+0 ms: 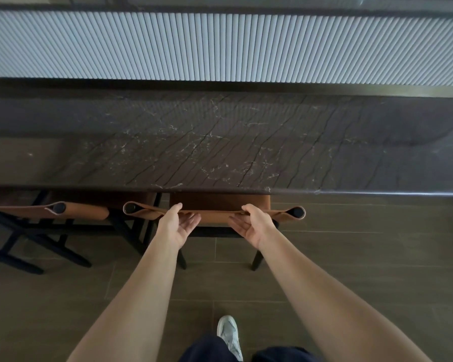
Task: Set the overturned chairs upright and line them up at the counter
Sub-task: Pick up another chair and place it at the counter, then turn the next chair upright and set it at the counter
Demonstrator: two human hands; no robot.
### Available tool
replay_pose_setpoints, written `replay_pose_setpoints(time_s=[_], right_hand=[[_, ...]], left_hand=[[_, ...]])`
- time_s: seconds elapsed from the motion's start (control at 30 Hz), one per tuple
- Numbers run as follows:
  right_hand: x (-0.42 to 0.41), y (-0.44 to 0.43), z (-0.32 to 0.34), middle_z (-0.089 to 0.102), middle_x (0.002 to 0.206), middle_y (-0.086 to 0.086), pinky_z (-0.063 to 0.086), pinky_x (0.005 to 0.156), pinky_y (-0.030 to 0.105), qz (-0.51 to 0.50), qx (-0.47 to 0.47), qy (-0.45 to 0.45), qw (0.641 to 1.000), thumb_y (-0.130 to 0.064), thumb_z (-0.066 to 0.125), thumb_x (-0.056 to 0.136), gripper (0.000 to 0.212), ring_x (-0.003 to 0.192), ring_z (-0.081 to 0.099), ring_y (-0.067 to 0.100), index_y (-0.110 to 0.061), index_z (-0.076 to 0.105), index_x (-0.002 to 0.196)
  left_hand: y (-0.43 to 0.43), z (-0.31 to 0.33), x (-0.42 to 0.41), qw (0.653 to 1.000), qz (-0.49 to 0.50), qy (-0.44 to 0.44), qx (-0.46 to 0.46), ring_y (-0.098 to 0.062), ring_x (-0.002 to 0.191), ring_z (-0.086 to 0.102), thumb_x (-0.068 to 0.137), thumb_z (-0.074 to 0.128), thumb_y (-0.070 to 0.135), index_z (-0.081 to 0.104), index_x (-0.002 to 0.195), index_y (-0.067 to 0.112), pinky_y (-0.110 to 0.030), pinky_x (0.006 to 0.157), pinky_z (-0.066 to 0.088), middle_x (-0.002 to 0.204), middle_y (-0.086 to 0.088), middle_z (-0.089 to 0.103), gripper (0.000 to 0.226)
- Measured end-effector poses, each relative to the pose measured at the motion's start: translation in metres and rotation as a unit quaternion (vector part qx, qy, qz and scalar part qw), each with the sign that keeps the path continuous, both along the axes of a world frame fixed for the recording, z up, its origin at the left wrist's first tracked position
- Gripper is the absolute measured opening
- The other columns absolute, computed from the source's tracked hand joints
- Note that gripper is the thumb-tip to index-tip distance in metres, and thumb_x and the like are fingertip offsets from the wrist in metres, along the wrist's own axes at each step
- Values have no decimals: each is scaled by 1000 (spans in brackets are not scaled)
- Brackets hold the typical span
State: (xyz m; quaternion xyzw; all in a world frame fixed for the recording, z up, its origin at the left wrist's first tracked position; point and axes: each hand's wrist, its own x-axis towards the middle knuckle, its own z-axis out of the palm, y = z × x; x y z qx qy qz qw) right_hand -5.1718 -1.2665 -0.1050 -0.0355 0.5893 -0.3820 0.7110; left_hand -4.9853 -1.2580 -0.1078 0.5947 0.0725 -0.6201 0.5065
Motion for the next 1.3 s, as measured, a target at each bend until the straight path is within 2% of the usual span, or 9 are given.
replay_pose_setpoints(time_s=[0.1, 0.23, 0.37, 0.53, 0.63, 0.8, 0.87, 1.1, 1.3], right_hand=[[-20, 15, 7, 70, 102, 21, 61, 69, 36, 17, -16, -1, 1000, -10, 54, 99, 13, 92, 72, 32, -3, 55, 110], [-53, 40, 13, 72, 106, 21, 61, 72, 37, 16, -41, -8, 999, -9, 54, 98, 24, 92, 72, 31, -2, 55, 120], [-102, 76, 21, 73, 105, 17, 61, 66, 36, -2, -72, -20, 997, -16, 57, 96, 26, 91, 73, 29, -6, 61, 119], [-177, 131, 22, 76, 104, 9, 58, 77, 37, 1, -140, 32, 990, -24, 62, 94, 27, 95, 73, 25, -14, 66, 119], [-226, 170, 24, 75, 107, 7, 56, 78, 36, -14, -161, 67, 985, -25, 60, 95, 23, 97, 73, 24, -18, 70, 115], [-298, 237, 30, 75, 106, 8, 55, 72, 32, -82, -162, 99, 978, -22, 50, 99, 23, 94, 73, 23, -18, 71, 108], [-319, 264, 34, 75, 106, 8, 55, 75, 34, -104, -164, 109, 975, -22, 49, 99, 24, 94, 73, 23, -17, 70, 109], [-374, 348, 41, 75, 109, 8, 55, 77, 32, -215, -160, 153, 951, -23, 47, 100, 26, 98, 72, 22, -16, 69, 113], [-380, 411, 41, 74, 110, 10, 53, 84, 35, -358, -143, 162, 909, -24, 47, 99, 27, 102, 70, 24, -15, 67, 114]], left_hand=[[14, 5, -17, 999, -32, -11, -21, -34, 101, 66, 98, 54, 18, 51, 123, 4, -38, 68, 57, 111, -22, 64, 28], [32, 14, -46, 996, -60, -34, -48, -31, 98, 68, 99, 53, 20, 52, 120, 4, -37, 71, 57, 112, -18, 65, 26], [59, 24, -87, 989, -100, -64, -84, -30, 103, 66, 100, 51, 22, 53, 123, 4, -38, 76, 56, 117, -16, 65, 29], [96, 30, -148, 969, -184, -101, -134, -25, 106, 65, 101, 47, 26, 55, 130, 13, -37, 82, 55, 122, -10, 65, 32], [119, 33, -194, 951, -242, -120, -152, -22, 107, 64, 100, 50, 31, 56, 129, 17, -35, 83, 54, 122, -6, 64, 33], [157, 37, -272, 930, -303, -105, -179, -23, 105, 67, 100, 50, 28, 59, 120, 15, -37, 90, 54, 119, -8, 67, 26], [172, 39, -299, 921, -328, -99, -184, -23, 104, 68, 100, 50, 26, 62, 113, 16, -38, 92, 53, 117, -9, 68, 20], [203, 50, -373, 852, -463, -111, -219, -21, 100, 70, 100, 50, 23, 64, 116, 14, -39, 94, 53, 112, -8, 71, 23], [213, 59, -418, 761, -591, -96, -249, -22, 102, 69, 100, 49, 21, 64, 114, 17, -39, 96, 52, 112, -7, 70, 20]])
